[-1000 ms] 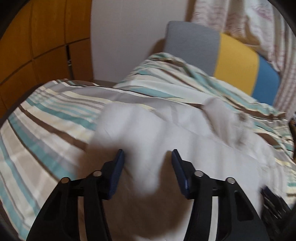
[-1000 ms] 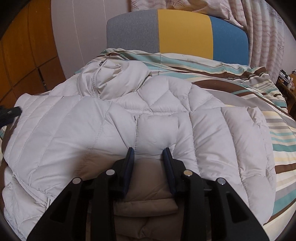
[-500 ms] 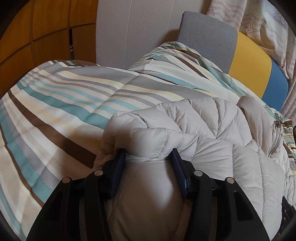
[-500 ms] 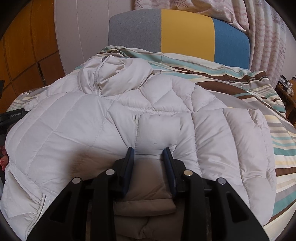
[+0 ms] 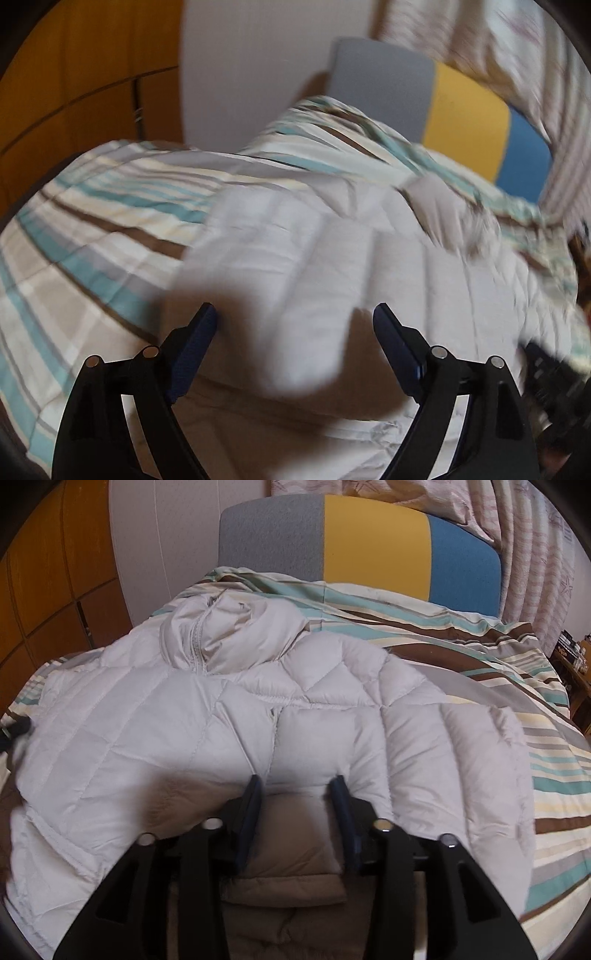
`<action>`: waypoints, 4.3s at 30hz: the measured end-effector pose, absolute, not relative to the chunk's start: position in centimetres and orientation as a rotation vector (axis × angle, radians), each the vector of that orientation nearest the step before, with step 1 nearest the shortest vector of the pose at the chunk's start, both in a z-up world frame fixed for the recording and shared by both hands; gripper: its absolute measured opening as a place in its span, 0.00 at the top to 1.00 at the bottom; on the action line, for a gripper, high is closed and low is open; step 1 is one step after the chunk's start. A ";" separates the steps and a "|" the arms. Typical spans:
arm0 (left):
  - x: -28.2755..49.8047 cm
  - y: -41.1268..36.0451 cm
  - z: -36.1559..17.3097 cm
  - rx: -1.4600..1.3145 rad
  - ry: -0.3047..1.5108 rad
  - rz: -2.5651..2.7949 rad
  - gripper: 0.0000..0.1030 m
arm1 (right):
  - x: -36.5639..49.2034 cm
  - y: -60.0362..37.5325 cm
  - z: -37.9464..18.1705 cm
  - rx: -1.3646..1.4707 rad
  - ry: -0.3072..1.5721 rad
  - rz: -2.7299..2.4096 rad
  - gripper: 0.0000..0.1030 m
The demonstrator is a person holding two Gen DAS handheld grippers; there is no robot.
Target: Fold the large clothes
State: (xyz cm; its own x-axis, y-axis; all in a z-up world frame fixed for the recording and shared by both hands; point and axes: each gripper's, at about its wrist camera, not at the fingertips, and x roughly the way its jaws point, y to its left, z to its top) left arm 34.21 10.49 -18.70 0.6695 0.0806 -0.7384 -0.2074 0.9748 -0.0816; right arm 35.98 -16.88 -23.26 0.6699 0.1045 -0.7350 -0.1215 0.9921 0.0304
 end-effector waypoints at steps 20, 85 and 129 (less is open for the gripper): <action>35.5 9.5 -21.1 -0.028 0.878 0.173 0.08 | 35.1 -17.0 -23.7 -0.021 0.849 0.106 0.42; 2.2 15.1 -20.7 -0.310 0.782 0.004 0.82 | 2.6 -30.1 -22.4 0.302 0.932 0.199 0.87; 33.5 15.8 -13.3 -0.435 0.822 -0.177 0.79 | 28.2 -36.7 -21.7 0.806 0.828 0.174 0.88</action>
